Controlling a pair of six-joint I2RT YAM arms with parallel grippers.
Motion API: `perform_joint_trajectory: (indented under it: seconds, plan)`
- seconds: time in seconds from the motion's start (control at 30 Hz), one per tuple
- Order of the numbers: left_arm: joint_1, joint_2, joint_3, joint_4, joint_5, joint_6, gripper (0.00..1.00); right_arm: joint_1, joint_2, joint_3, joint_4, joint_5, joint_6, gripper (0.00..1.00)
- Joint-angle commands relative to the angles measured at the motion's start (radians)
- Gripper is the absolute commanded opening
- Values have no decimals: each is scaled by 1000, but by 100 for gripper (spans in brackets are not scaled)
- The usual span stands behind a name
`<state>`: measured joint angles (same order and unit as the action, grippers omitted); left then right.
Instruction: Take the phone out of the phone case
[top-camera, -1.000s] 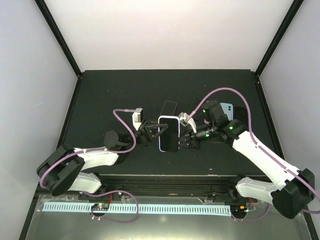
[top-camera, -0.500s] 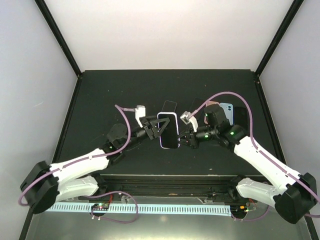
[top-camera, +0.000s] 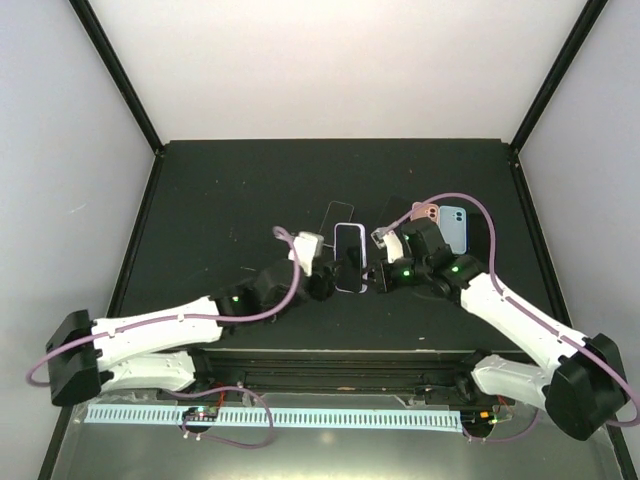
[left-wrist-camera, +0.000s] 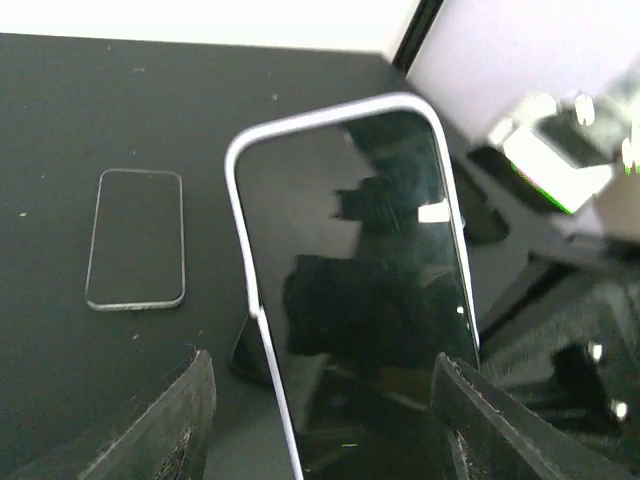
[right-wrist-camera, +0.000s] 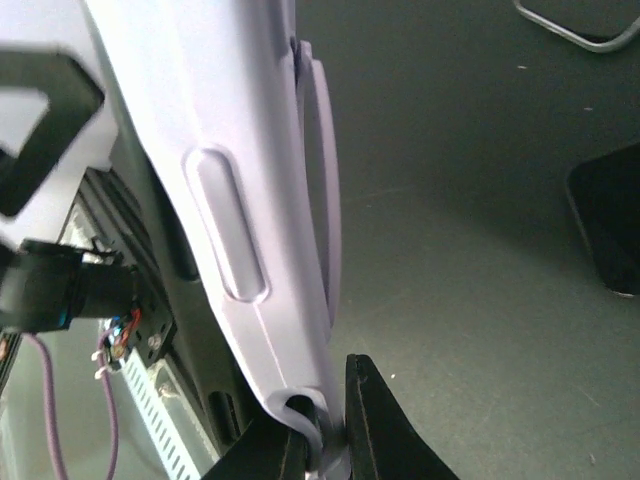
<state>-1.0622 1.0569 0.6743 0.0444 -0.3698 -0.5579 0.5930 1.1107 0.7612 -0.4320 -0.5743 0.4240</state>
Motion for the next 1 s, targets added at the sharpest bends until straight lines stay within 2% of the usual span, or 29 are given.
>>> perform_joint_trajectory:
  seconds: [0.0, 0.17, 0.3, 0.47, 0.67, 0.83, 0.97]
  plan:
    - [-93, 98, 86, -170, -197, 83, 61, -6, 22, 30, 5, 114, 86, 1]
    - [-153, 136, 68, -143, -193, 97, 62, -6, 146, 114, -195, 69, 170, 1]
    - [-167, 156, 39, -116, -151, 58, 62, 1, 212, 96, -175, 0, 215, 1]
    - [-178, 161, 4, -117, -127, -18, 62, 23, 320, 121, -144, -12, 240, 1]
    - [-194, 178, -14, -162, -131, -19, 60, 31, 457, 183, -143, -11, 238, 1]
    - [-203, 181, -73, -93, -107, 32, 55, 32, 530, 241, -188, 28, 219, 1]
    - [-210, 249, -54, -104, -112, 49, 55, 35, 570, 269, -213, 51, 205, 1]
